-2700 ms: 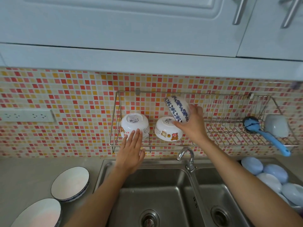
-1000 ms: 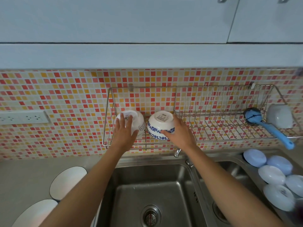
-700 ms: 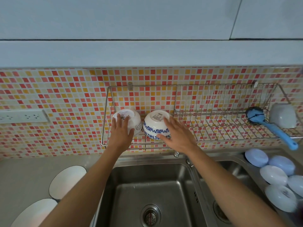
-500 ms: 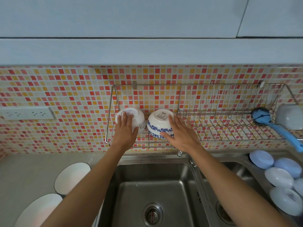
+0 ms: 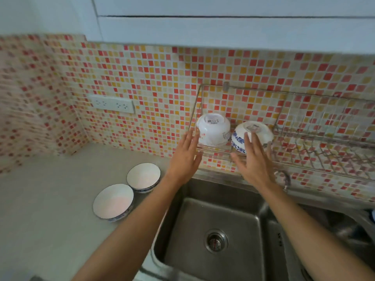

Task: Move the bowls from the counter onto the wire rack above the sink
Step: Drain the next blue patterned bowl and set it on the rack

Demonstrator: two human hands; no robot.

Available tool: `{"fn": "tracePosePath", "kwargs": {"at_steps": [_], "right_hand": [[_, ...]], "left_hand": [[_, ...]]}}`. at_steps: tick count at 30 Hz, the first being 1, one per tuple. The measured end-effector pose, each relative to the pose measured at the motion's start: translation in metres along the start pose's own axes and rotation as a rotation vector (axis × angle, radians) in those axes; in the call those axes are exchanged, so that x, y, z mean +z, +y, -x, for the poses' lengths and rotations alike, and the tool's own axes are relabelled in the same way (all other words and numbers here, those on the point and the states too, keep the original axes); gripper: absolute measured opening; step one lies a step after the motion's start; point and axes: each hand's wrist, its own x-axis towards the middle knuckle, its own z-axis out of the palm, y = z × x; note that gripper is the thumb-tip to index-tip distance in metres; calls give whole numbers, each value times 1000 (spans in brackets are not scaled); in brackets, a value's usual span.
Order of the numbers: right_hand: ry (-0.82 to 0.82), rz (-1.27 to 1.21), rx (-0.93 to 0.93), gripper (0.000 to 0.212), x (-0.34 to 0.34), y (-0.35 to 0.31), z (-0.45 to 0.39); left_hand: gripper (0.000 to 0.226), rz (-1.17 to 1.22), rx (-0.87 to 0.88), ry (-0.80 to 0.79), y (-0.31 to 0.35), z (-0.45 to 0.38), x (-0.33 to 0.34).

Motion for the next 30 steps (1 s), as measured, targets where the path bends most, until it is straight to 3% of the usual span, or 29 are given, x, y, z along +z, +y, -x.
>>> {"fn": "tracePosePath", "kwargs": {"at_steps": [6,11,15,19,24,28,30], "right_hand": [[84,-316,-214,67,40,-113,36],[-214,-517,-243,65,82,-198,58],[-526,-620,-18,67,126,-252,62],[-691,-690,301,62,166,-296,64],[-920,-788,622,83,208,-336,72],[-1042,-898,843,47,227,-359,75],[-1038,-935,905,39,232,-366,76]], "left_hand": [[64,-27,-279,93,-83,81,-31],[62,-90,-525,37,-178,142,-44],[66,-123,-703,-71,-238,179,-45],[66,-47,-767,-138,-279,196,-40],[63,173,-873,-181,-307,198,-27],[52,289,-903,-239,-323,200,-14],[44,321,-894,-213,-327,202,-13]]}}
